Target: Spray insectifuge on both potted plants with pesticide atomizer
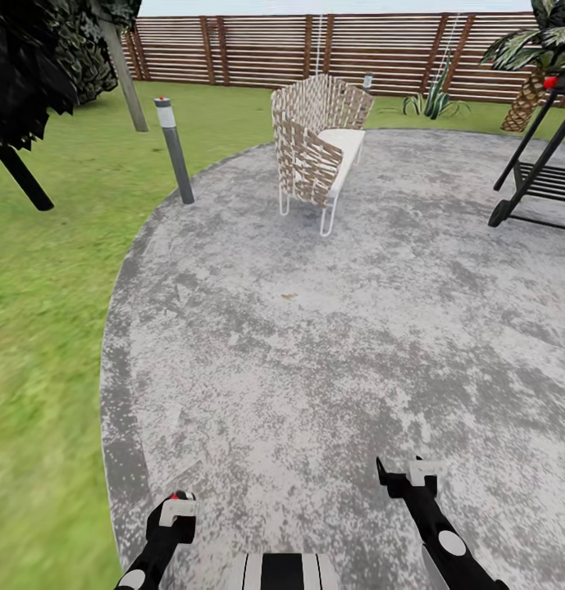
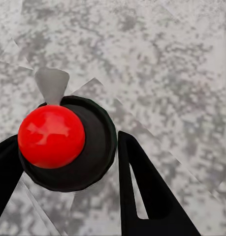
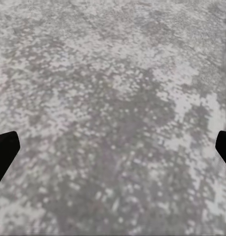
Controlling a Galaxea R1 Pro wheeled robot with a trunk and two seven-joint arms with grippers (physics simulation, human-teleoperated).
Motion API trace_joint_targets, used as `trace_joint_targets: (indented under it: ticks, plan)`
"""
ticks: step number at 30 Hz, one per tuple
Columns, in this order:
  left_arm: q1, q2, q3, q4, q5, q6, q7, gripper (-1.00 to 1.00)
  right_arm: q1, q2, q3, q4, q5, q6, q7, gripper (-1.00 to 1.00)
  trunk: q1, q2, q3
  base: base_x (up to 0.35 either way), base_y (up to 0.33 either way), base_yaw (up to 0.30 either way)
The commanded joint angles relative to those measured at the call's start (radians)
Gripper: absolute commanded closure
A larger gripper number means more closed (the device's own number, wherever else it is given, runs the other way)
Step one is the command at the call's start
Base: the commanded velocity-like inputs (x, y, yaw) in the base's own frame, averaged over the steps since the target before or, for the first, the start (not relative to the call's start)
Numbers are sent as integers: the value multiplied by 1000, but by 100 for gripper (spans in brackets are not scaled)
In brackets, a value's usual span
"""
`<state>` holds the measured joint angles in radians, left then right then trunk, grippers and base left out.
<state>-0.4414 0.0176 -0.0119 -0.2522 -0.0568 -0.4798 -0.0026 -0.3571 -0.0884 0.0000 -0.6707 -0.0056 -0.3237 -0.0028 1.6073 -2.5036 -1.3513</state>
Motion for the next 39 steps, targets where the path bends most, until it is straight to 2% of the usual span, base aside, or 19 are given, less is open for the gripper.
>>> trace_joint_targets:
  ticks: [1,16,23,30,39]
  plan:
    - [0,0,0,1,-6,-2,1,100,0,0,0,1,0,-3,0,-100,-1,0,3,0,0,0]
    - [-3,0,3,-10,-3,40,1,100,0,2,1,4,1,-3,-2,-100,-7,4,61,0,0,0]
    - [-3,-1,4,-10,0,50,1,100,0,2,2,6,1,-5,0,-100,-34,53,91,0,0,0]
    - [-3,0,4,-13,3,119,1,100,1,2,2,7,1,-5,0,-100,-61,102,124,0,0,0]
    - [-2,0,7,-13,3,128,1,100,1,1,2,7,1,-5,0,-100,-96,165,166,0,0,-61]
